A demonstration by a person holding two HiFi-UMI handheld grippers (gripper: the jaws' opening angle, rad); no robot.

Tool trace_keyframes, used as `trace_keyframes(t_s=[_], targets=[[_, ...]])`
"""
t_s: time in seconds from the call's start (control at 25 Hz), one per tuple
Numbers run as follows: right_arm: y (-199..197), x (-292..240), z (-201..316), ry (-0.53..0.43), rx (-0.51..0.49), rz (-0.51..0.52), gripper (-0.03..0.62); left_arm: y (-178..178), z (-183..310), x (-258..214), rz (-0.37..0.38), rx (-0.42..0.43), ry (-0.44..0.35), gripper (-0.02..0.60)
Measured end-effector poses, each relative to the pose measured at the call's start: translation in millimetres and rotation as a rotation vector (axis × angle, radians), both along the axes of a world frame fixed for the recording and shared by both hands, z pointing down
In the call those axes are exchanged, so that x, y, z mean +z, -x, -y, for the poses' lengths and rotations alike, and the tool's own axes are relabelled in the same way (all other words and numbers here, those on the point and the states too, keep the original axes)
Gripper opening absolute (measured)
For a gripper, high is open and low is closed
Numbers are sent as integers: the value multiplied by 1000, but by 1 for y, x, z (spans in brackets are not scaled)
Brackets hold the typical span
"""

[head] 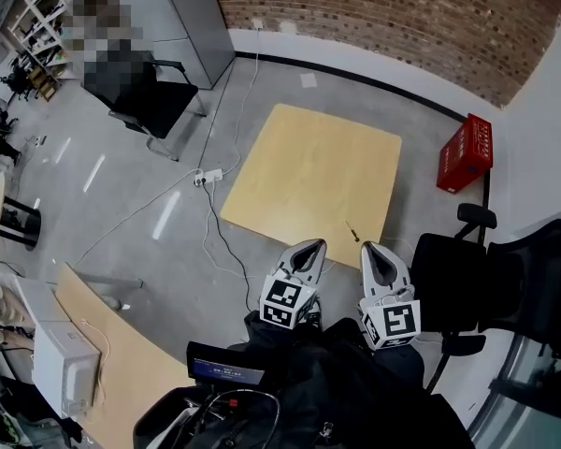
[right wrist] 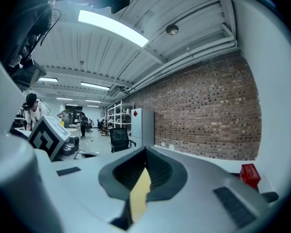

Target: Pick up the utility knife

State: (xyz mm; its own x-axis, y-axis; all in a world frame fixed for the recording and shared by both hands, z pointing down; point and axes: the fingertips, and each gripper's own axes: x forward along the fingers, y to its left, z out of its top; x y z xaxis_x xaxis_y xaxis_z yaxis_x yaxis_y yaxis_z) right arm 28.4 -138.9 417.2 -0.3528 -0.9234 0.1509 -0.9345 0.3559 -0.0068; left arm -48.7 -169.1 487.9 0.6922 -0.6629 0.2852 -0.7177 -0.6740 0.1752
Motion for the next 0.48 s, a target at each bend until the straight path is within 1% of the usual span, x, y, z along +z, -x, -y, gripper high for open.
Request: trace_keyframes(t_s=[0.2, 0.48], targets=[[-5, 16, 4, 44, -3, -4, 6, -5, 3, 16, 8, -1, 39, 2], [-16, 51, 11, 109, -35, -9, 5, -10, 10, 45, 48, -41, 83, 2]])
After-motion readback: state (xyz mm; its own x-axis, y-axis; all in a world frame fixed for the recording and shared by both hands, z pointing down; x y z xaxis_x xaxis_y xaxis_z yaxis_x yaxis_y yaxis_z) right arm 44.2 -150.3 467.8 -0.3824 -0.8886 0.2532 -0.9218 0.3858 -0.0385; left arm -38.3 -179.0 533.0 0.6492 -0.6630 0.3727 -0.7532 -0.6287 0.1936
